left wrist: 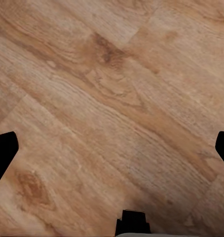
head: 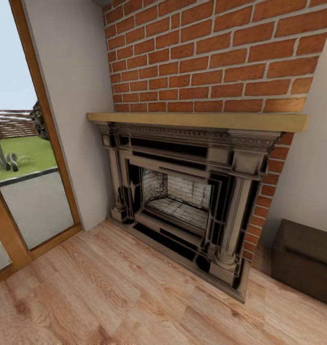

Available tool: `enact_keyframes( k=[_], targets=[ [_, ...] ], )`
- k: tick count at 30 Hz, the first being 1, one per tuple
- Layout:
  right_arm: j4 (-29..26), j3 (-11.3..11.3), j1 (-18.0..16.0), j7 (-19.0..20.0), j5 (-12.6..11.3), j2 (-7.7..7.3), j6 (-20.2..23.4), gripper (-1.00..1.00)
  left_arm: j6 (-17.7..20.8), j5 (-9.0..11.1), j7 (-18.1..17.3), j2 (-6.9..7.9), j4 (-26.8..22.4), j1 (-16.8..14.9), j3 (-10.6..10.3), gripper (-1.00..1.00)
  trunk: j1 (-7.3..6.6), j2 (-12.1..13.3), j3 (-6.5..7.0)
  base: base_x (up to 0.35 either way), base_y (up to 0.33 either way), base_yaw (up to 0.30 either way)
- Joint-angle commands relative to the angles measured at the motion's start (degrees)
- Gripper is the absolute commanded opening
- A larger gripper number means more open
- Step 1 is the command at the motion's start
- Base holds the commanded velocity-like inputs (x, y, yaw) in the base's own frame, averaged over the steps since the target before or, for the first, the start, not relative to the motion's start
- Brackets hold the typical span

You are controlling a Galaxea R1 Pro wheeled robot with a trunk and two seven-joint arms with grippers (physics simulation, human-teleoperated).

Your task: Turn on the radio receiver that's on the table in the living room.

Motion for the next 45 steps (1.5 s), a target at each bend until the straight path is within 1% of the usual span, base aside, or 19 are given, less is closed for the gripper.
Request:
enact_keyframes(
  k=[1,8,18,45],
  targets=[
    [0.00,0.01,0.00,0.00,0.00,0.00,0.00,1.00,-0.18,0.00,0.01,0.08,0.09,0.00,0.11,1.00,0.00,0.00,0.00,0.000,0.000,0.300],
    [0.00,-0.05,0.00,0.00,0.01,0.00,0.00,1.00,-0.48,0.01,0.04,-0.14,0.24,0.00,0.28,1.00,0.00,0.00,0.00,0.000,0.000,0.300],
    [0.00,0.01,0.00,0.00,0.01,0.00,0.00,1.00,-0.41,0.01,0.09,-0.08,0.25,0.00,0.29,1.00,0.00,0.00,0.01,0.000,0.000,0.300],
    [0.00,0.19,0.00,0.00,0.10,0.00,0.00,1.00,-0.34,-0.21,0.13,-0.43,0.33,0.00,0.21,1.00,0.00,0.00,0.40,0.000,0.000,0.300]
  ],
)
